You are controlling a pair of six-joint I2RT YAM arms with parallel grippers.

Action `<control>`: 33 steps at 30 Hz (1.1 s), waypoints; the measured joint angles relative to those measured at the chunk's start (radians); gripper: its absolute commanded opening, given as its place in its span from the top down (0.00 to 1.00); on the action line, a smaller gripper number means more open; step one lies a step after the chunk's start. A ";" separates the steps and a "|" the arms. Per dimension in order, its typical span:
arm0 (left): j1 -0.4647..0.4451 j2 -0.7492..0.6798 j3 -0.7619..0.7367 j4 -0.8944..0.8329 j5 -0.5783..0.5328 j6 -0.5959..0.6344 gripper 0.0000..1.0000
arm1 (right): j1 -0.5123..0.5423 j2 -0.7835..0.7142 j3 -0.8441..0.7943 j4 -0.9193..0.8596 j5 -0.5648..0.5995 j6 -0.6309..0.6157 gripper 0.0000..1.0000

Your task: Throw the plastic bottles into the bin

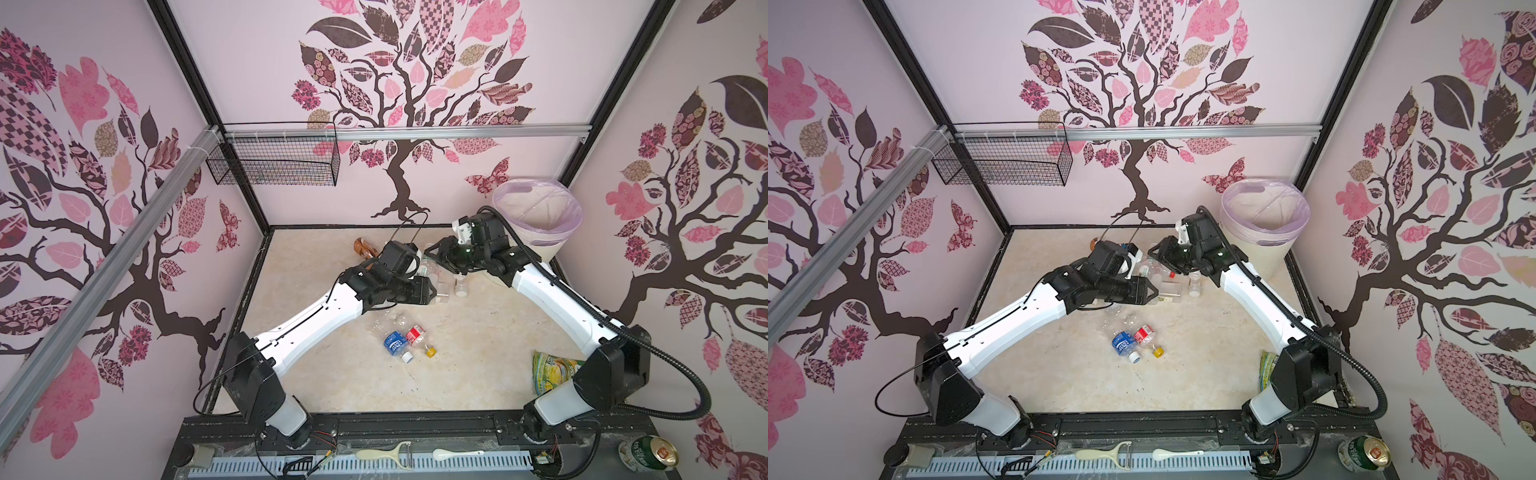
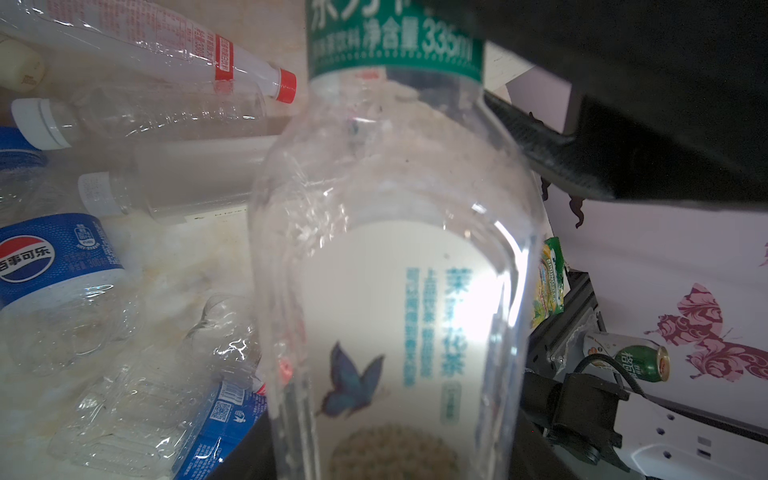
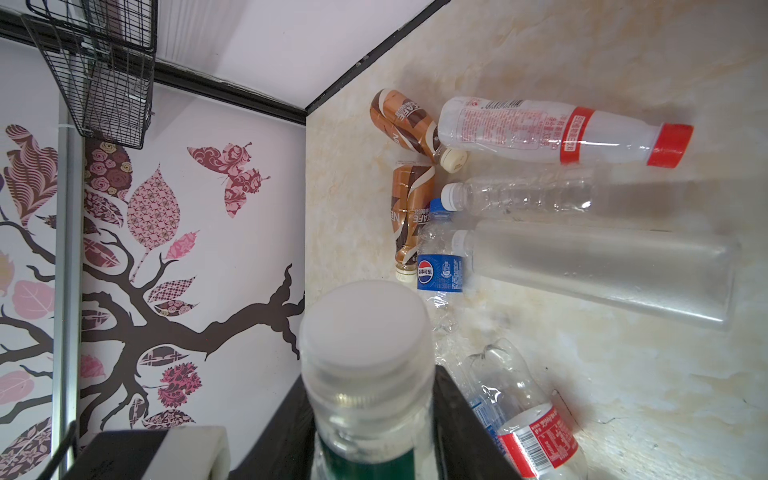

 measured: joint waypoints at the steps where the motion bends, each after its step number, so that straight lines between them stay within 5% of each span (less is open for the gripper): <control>1: 0.000 0.000 0.000 0.000 0.000 -0.001 0.43 | 0.000 0.000 0.000 0.000 0.000 0.001 0.54; 20: 0.001 -0.001 0.000 0.019 0.005 -0.049 0.43 | 0.001 0.026 0.000 0.050 -0.017 0.034 0.50; 33: -0.004 -0.001 -0.001 0.033 0.020 -0.063 0.43 | 0.000 0.045 0.000 0.060 -0.013 0.041 0.37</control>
